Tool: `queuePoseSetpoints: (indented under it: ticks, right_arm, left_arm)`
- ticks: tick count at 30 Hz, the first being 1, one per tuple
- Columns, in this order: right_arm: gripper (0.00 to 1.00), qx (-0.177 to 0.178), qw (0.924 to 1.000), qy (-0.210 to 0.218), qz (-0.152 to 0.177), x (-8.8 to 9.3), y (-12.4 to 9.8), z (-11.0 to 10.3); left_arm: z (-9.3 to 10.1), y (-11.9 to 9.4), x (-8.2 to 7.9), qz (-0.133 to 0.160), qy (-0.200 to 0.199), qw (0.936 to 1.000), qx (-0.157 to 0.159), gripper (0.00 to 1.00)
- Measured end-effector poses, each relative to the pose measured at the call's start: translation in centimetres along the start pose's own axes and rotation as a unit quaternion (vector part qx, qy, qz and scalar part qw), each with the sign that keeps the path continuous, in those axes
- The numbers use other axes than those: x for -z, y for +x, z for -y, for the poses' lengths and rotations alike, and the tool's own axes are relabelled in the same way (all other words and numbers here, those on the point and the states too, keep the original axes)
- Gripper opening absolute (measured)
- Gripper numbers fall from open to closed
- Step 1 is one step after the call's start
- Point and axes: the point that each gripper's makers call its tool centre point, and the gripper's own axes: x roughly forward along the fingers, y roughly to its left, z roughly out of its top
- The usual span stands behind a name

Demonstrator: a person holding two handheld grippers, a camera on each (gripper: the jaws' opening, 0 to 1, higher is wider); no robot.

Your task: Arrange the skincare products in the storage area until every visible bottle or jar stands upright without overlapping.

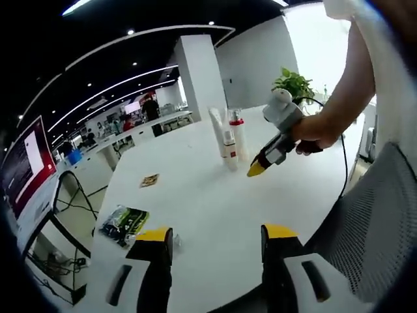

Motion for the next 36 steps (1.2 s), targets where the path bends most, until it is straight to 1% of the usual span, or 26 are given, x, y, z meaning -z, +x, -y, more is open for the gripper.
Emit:
queuePoseSetpoints:
  ticks: [1,2,3,4,7,8,10,12,14,15,16,17,18,19,20,22,24,26,28,29,31,32,33,35,36]
  right_arm:
    - [0.31,-0.019,0.9998,-0.009,-0.001,-0.6,0.7,-1.5]
    - [0.31,-0.024,0.9996,-0.013,-0.002,-0.9,0.9,-2.1]
    - [0.32,-0.041,0.9987,-0.031,0.002,-1.8,1.4,-4.0]
    - [0.32,-0.063,0.9971,-0.043,0.005,-2.8,2.4,-5.9]
    - [0.35,-0.1,0.9918,-0.08,0.01,-4.5,4.2,-9.3]
    - [0.35,-0.116,0.9886,-0.095,0.009,-5.0,5.0,-10.9]
    - [0.36,-0.141,0.9838,-0.111,0.005,-5.6,6.4,-13.6]
    - [0.36,-0.155,0.9795,-0.129,-0.003,-5.8,7.4,-15.4]
    - [0.36,-0.167,0.9726,-0.159,-0.027,-5.5,8.9,-17.3]
    - [0.36,-0.167,0.9718,-0.164,-0.032,-5.5,9.5,-17.6]
    - [0.35,-0.166,0.9697,-0.169,-0.06,-4.7,10.3,-17.8]
    - [0.35,-0.165,0.9691,-0.169,-0.071,-4.5,10.9,-18.0]
    - [0.35,-0.165,0.9686,-0.173,-0.067,-4.7,11.4,-18.3]
    - [0.35,-0.169,0.9667,-0.179,-0.07,-5.0,11.8,-18.8]
    - [0.36,-0.171,0.9653,-0.182,-0.077,-4.8,12.2,-19.0]
    - [0.35,-0.169,0.9602,-0.199,-0.097,-4.2,12.9,-19.2]
    - [0.33,-0.172,0.9584,-0.211,-0.086,-4.3,13.7,-19.4]
    - [0.3,-0.169,0.9552,-0.224,-0.095,-4.1,13.7,-19.5]
    - [0.25,-0.164,0.9549,-0.228,-0.097,-3.9,13.9,-19.6]
    - [0.2,-0.158,0.9564,-0.226,-0.096,-3.9,14.1,-19.2]
    - [0.19,-0.125,0.9629,-0.216,-0.101,-3.7,14.2,-18.4]
    - [0.19,-0.126,0.9636,-0.213,-0.1,-3.7,14.2,-18.5]
    - [0.19,-0.125,0.9668,-0.199,-0.1,-3.8,13.8,-18.8]
    - [0.18,-0.122,0.9653,-0.209,-0.097,-3.8,14.0,-18.6]
    - [0.18,-0.122,0.9657,-0.208,-0.097,-3.9,14.0,-18.6]
  left_arm:
    - [0.0,0.1,0.3,-0.006,0.008,1.0,-0.002,0.56]
    - [0.0,0.1,0.4,-0.009,0.009,0.9999,-0.003,0.55]
    - [-0.1,0.1,0.5,-0.012,0.005,0.9999,-0.002,0.55]
    - [-0.1,0.0,0.6,-0.014,0.002,0.9999,-0.002,0.55]
    - [-0.2,0.0,0.8,-0.019,0.005,0.9998,-0.004,0.53]
    - [-0.2,0.0,1.0,-0.023,0.004,0.9997,-0.004,0.53]
    - [-0.3,0.0,1.1,-0.026,0.004,0.9997,-0.005,0.53]
    - [-0.3,0.0,1.3,-0.029,0.002,0.9996,-0.005,0.53]
    - [-0.3,0.0,1.3,-0.03,0.003,0.9995,-0.004,0.52]
    - [-0.3,0.0,1.4,-0.032,0.002,0.9995,-0.004,0.51]
    - [-0.3,0.0,1.5,-0.033,0.002,0.9994,-0.003,0.5]
    - [-0.2,0.0,1.6,-0.037,0.004,0.9993,-0.001,0.5]
    - [-0.1,0.0,1.7,-0.039,0.004,0.9992,0.001,0.5]
    - [-0.1,0.0,1.8,-0.041,0.004,0.9991,0.001,0.49]
    - [-0.2,0.1,1.8,-0.043,0.003,0.9991,0.0,0.49]
    - [-0.2,0.0,1.9,-0.044,-0.001,0.999,-0.001,0.49]
    - [-0.1,0.1,2.0,-0.048,0.001,0.9988,0.004,0.49]
    - [0.0,0.1,2.3,-0.053,0.003,0.9986,0.006,0.48]
    - [-0.1,0.1,2.3,-0.052,0.002,0.9986,0.006,0.48]
    - [0.0,0.1,2.3,-0.052,0.002,0.9986,0.007,0.48]
    - [0.1,0.1,2.4,-0.053,0.006,0.9986,0.009,0.48]
    - [0.1,0.1,2.5,-0.054,0.007,0.9985,0.009,0.48]
    - [0.1,0.1,2.6,-0.055,0.006,0.9984,0.011,0.48]
    - [0.1,0.1,2.7,-0.057,0.008,0.9983,0.012,0.48]
    - [0.2,0.1,2.7,-0.057,0.007,0.9983,0.013,0.48]
